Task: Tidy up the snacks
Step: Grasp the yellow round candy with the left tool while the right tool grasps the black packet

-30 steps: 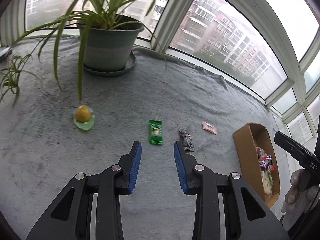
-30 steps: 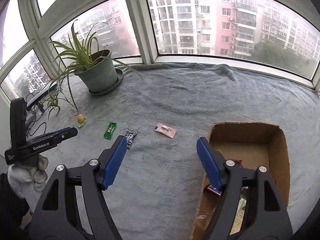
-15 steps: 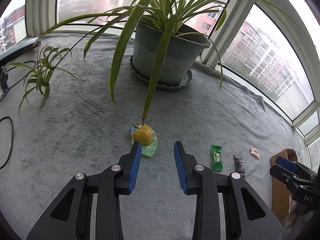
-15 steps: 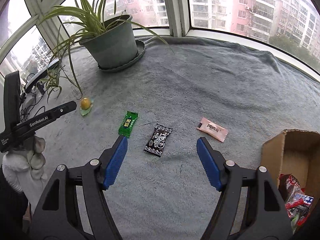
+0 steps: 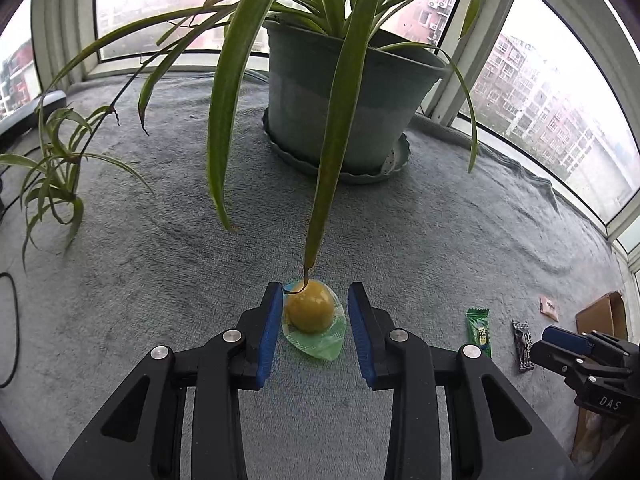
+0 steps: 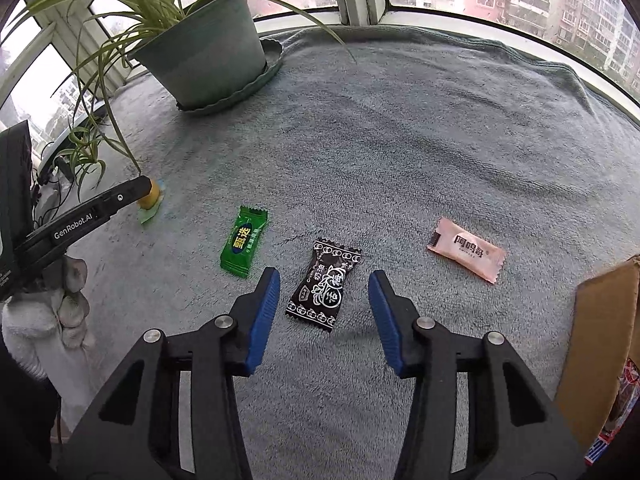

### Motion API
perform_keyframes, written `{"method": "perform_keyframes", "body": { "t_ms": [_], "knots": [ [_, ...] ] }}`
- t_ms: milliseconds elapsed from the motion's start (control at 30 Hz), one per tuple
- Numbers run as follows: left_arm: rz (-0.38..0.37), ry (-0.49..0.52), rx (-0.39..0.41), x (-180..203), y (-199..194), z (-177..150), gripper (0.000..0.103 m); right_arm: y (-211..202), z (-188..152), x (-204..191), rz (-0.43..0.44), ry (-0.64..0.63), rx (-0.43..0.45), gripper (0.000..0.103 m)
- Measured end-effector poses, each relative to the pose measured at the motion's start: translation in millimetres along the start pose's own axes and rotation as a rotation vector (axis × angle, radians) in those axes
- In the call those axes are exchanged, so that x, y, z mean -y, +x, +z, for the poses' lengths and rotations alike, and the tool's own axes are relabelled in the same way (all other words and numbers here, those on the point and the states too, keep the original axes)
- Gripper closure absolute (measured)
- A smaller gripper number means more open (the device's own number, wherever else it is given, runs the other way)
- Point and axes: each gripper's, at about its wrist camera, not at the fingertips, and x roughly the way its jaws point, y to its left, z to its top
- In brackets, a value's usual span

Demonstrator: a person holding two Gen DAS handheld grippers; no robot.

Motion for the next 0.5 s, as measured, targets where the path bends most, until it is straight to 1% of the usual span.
{"method": "perform_keyframes", "body": {
  "t_ms": [133,267,333,400,433,500],
  "knots": [
    [0.003,0.013,-0.013,2.6,11.4,-0.5,0.071,7.1,2.2,-1.6,-0.023,-0.005,-0.009,0.059],
    [0.008,0.013,-0.016,1.7,15.7,-0.7,0.071,9.0,3.7,-8.0,-0.056,-0.042,-0.017,0.06],
    [0.012,0.019,-0.015,1.7,16.3,-0.1,0.071,10.1,3.3,-13.3,-0.076,-0.074,-0.02,0.066],
    [0.018,0.025,-0.014,3.8,17.5,0.8,0.071,10.2,2.5,-17.1,-0.089,-0.095,-0.023,0.07],
    [0.024,0.031,-0.013,4.4,17.7,0.5,0.073,10.2,2.4,-18.6,-0.093,-0.104,-0.024,0.073],
    [0.036,0.045,-0.005,6.7,17.4,-0.3,0.076,9.2,1.0,-20.1,-0.099,-0.114,-0.024,0.075]
  ]
}}
